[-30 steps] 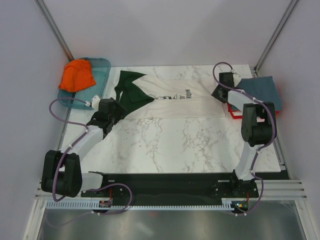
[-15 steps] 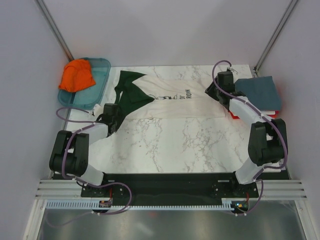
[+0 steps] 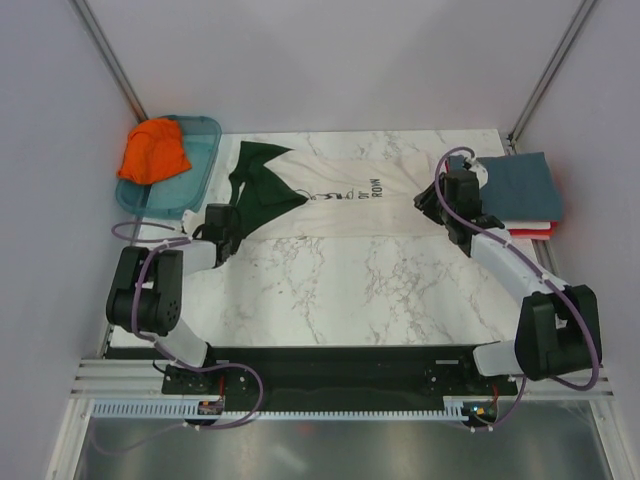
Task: Fold and stack the t-shirts
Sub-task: Fold the tshirt
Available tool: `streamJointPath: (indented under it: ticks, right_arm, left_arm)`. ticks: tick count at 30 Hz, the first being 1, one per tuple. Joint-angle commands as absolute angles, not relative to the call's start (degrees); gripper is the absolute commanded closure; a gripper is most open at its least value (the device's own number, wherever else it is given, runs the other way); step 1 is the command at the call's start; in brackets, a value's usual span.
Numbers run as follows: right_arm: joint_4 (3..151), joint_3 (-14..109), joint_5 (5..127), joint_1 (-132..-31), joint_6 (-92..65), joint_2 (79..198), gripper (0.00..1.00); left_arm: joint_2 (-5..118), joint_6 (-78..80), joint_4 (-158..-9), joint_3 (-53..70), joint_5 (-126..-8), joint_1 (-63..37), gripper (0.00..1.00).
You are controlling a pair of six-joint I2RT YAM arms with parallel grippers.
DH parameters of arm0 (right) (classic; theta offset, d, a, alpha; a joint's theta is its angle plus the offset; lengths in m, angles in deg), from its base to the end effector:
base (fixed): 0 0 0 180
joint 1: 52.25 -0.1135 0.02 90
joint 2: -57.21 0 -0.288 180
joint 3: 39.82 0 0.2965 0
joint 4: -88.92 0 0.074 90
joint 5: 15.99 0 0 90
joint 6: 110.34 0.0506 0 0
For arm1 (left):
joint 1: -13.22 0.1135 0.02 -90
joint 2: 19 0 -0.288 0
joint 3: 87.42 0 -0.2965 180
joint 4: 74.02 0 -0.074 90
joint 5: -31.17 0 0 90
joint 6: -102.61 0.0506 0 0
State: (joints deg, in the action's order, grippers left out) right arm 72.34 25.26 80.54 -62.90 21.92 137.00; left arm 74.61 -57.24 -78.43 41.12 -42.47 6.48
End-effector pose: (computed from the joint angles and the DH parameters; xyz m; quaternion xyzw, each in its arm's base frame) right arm 0.3568 0.0612 0.2571 0.2639 0.8297 0.1736 0.4603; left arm 0.3415 -0.0260 0.1130 -0.5261 0.7560 -0.1233 0.3694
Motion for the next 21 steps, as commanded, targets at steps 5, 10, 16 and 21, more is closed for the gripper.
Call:
streamJointPath:
  ticks: [5, 10, 16, 21]
  right_arm:
    - [79.3, 9.2, 83.9, -64.1, 27.8, 125.1, 0.47]
    - [80.7, 1.7, 86.1, -64.8, 30.8, 122.1, 0.43]
    - [89.1, -6.3, 88.2, -64.9, 37.3, 122.1, 0.45]
    - [94.4, -7.1, 92.6, -65.5, 39.1, 126.4, 0.46]
  left_arm:
    - [65.6, -57.4, -84.3, 47.0, -37.6, 10.0, 0.98]
    - [56.9, -55.9, -85.4, 53.0, -36.8, 10.9, 0.98]
    - [51.4, -56.8, -85.4, 58.2, -36.0, 10.9, 0.98]
    - [50.2, -56.3, -87.9, 57.4, -34.9, 11.2, 0.98]
